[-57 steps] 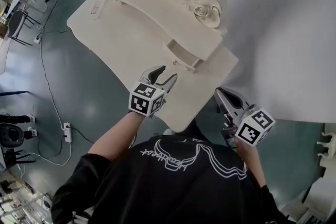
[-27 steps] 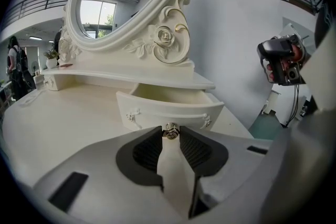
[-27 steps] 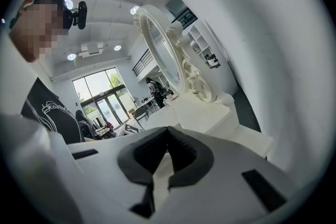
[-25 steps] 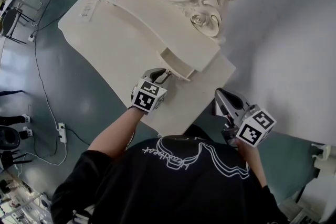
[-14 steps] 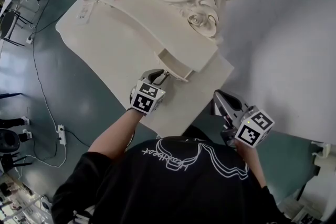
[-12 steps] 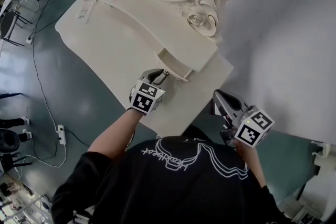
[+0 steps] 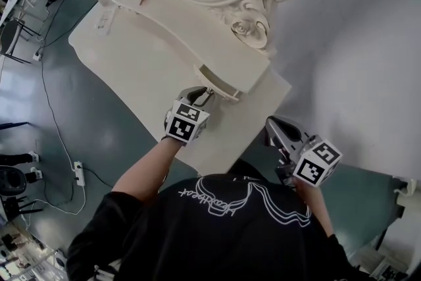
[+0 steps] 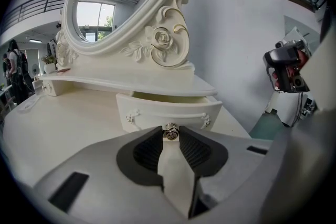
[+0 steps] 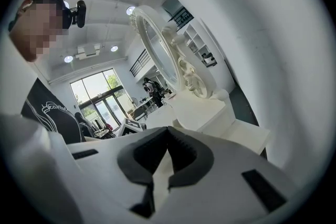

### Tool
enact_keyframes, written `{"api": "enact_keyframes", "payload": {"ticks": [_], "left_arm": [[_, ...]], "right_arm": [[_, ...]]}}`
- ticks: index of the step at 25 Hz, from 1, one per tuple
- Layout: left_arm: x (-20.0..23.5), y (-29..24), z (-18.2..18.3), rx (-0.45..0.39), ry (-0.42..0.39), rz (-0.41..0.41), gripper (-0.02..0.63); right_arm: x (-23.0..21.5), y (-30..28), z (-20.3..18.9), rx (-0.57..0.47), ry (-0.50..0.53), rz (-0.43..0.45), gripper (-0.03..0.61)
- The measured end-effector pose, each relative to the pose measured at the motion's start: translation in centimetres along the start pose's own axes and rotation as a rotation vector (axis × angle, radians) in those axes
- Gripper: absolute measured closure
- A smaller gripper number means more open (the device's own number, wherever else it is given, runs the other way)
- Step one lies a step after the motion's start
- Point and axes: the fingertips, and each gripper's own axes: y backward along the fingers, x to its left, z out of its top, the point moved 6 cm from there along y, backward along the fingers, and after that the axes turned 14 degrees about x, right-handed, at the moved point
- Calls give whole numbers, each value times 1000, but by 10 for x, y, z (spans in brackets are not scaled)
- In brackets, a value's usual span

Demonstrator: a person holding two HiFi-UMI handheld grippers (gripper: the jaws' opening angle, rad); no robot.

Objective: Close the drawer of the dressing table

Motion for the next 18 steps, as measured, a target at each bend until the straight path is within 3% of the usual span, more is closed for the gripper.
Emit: {"api": "enact_keyframes", "payload": {"ticks": [18], "left_arm": [[0,-19,15,15,8,-7,512]], "right_arm": [[-10,13,-4,-8,-28,-23,574]]}}
